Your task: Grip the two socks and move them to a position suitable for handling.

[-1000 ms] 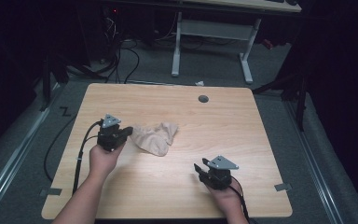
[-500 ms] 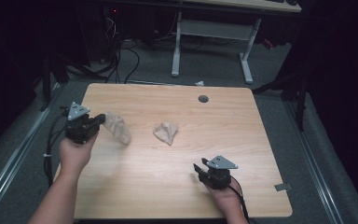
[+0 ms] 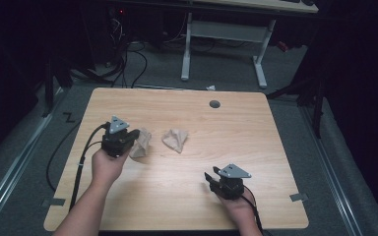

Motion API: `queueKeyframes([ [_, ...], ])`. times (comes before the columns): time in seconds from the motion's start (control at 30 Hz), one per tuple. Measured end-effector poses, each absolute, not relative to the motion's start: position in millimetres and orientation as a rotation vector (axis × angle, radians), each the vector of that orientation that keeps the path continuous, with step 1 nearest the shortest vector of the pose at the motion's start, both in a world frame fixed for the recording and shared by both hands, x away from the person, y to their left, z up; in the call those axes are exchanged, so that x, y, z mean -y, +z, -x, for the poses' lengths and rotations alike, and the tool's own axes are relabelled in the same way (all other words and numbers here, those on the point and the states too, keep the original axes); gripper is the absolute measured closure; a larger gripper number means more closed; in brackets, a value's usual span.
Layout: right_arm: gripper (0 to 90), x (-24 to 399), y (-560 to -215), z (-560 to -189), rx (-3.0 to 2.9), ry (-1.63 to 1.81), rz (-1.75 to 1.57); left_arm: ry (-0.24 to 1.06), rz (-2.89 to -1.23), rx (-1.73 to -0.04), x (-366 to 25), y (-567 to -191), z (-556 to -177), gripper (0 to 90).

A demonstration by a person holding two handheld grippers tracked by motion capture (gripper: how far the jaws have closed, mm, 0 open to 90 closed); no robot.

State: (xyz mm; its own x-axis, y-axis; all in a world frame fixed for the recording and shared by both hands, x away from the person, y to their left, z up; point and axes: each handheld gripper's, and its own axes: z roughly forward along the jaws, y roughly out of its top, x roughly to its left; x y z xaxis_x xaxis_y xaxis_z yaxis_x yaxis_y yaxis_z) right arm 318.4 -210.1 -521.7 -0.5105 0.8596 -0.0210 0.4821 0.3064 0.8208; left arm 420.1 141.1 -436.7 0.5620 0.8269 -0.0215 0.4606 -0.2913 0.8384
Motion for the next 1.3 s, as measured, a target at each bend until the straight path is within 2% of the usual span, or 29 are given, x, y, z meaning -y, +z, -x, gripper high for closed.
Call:
queueKeyframes([
  [0.27, 57.7, 209.8, -521.6, -318.1, -2.122, 1.09, -1.191, 0.465, -1.985, -0.988, -106.4, -455.1, -413.0, 88.2],
  [0.77, 57.7, 209.6, -521.5, -318.1, -2.12, 1.094, -1.186, 0.37, -2.023, -0.924, -78.5, -475.6, -386.2, 88.1],
  [1.0, 57.7, 208.6, -521.8, -318.1, -2.124, 1.091, -1.183, 0.29, -2.097, -0.874, -55.4, -499.8, -368.6, 87.8],
  [1.3, 57.7, 208.7, -521.8, -317.9, -2.125, 1.089, -1.18, 0.239, -2.139, -0.817, -33.0, -512.3, -362.0, 86.2],
])
